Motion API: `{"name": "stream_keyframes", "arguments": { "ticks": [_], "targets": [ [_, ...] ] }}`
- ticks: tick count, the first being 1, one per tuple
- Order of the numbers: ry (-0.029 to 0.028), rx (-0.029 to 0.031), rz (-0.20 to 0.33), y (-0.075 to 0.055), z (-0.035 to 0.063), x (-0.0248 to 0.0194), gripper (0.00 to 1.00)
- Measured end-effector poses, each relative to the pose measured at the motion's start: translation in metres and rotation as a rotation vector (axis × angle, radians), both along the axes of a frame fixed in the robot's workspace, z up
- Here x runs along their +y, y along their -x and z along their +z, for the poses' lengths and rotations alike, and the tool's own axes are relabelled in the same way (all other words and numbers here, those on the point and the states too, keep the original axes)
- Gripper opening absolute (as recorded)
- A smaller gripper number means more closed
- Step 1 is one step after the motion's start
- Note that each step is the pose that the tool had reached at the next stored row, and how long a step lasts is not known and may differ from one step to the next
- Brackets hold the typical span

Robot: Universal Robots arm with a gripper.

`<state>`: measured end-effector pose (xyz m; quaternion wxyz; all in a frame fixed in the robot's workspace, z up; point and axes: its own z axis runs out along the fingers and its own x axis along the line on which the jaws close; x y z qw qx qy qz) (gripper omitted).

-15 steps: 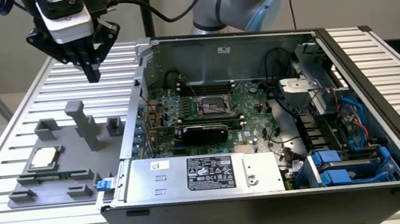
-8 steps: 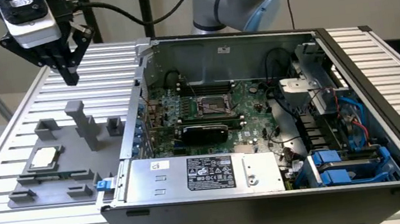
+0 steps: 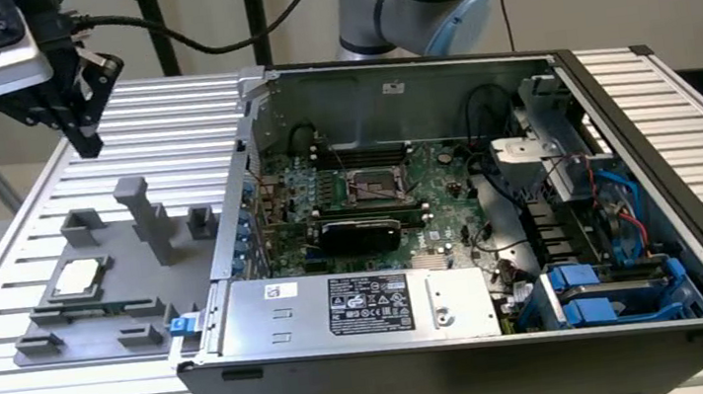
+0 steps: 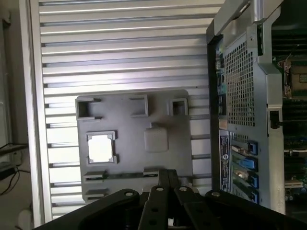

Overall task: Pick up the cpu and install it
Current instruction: 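Reach for the cpu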

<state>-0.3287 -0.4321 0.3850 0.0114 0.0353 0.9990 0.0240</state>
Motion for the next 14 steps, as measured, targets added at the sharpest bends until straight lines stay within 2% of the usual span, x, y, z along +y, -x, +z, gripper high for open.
{"name": "stream_keyframes", "arguments": {
  "ticks": [6, 14],
  "targets": [
    [0.0004, 0.0034, 0.000, 0.027, -0.0058, 0.0000, 0.11],
    [0.0023, 0.0149, 0.000, 0.064, -0.0140, 0.0000, 0.11]
  ]
}}
